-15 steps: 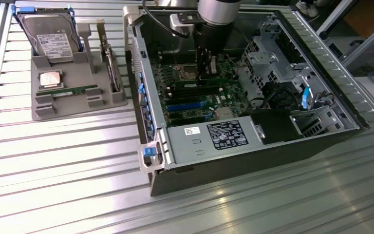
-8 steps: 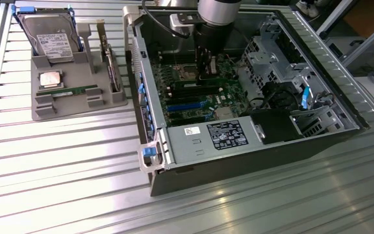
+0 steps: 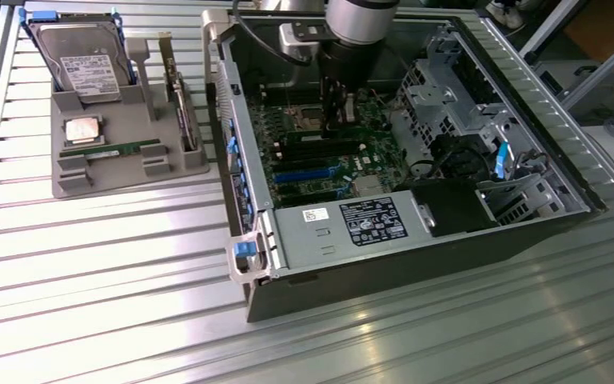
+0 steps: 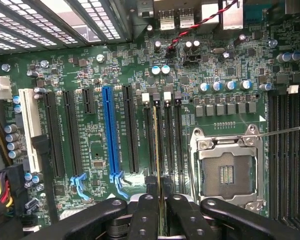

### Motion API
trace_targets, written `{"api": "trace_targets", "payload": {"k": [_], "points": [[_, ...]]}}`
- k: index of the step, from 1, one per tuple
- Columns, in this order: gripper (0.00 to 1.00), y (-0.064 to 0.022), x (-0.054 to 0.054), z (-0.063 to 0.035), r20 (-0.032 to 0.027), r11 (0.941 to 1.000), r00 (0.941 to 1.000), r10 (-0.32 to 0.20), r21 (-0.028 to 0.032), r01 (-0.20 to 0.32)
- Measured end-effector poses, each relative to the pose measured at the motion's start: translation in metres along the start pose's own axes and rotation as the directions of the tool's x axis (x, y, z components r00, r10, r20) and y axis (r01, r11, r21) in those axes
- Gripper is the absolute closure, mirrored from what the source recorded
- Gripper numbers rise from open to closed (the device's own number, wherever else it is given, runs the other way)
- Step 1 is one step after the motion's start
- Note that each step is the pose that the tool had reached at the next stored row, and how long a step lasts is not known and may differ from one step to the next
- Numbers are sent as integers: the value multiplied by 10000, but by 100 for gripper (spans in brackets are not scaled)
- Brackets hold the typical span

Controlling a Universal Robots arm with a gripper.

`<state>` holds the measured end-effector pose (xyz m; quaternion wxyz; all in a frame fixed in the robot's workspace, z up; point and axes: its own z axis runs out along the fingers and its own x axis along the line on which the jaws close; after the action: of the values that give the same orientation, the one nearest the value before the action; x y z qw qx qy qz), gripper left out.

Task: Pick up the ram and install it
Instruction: 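Insert the ram into the slot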

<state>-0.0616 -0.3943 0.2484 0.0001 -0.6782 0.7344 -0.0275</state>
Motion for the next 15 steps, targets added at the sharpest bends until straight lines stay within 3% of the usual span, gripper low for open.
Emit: {"api": "trace_targets", "payload": {"k": [5, 10, 15], "points": [[87, 0, 1, 0, 4, 10000, 10000, -2, -1, 2], [87, -2, 1, 0, 21, 9990, 9990, -454, 16, 454], [87, -3, 15, 26, 18, 9993, 9993, -369, 13, 369]]}}
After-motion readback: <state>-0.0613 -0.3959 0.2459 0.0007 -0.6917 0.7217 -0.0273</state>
